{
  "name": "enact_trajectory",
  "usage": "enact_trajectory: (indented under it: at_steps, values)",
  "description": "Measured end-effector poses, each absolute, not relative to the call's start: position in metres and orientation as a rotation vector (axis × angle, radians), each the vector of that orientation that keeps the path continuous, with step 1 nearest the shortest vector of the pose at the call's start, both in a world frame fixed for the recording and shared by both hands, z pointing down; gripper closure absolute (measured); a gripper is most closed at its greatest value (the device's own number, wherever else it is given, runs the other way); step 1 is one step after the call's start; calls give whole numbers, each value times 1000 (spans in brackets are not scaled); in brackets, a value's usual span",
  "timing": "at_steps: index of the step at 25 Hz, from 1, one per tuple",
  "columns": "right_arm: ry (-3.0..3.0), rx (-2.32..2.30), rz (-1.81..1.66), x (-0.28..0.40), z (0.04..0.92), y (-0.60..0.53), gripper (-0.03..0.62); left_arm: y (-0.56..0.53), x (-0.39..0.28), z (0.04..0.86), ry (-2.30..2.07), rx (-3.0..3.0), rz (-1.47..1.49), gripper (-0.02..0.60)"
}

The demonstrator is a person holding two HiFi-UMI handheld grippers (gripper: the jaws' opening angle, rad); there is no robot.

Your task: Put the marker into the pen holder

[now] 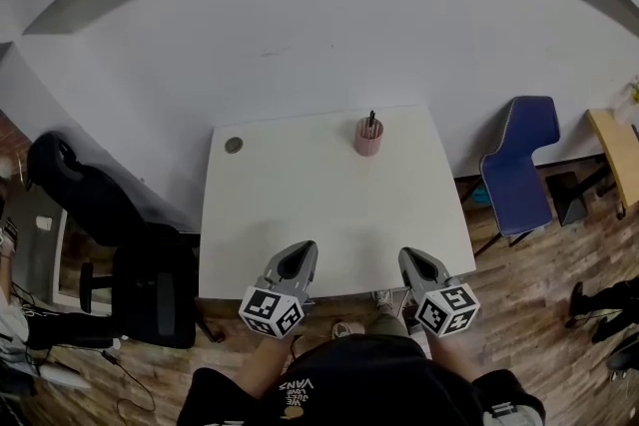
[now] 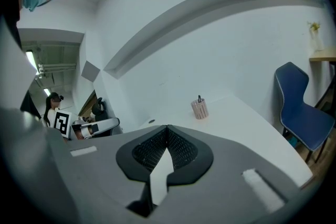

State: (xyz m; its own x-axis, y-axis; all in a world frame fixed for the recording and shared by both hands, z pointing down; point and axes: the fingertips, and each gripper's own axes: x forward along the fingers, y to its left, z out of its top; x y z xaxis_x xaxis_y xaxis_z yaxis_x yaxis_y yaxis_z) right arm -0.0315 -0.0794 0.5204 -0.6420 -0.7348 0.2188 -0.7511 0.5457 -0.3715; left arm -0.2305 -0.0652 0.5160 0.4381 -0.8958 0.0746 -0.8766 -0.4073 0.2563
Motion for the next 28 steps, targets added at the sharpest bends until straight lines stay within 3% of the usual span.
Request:
enact_trajectory:
  at_steps: [28]
  values:
    - [-2723, 1275, 609, -42, 522, -69, 594, -24, -230, 520, -1553, 2411, -122, 529]
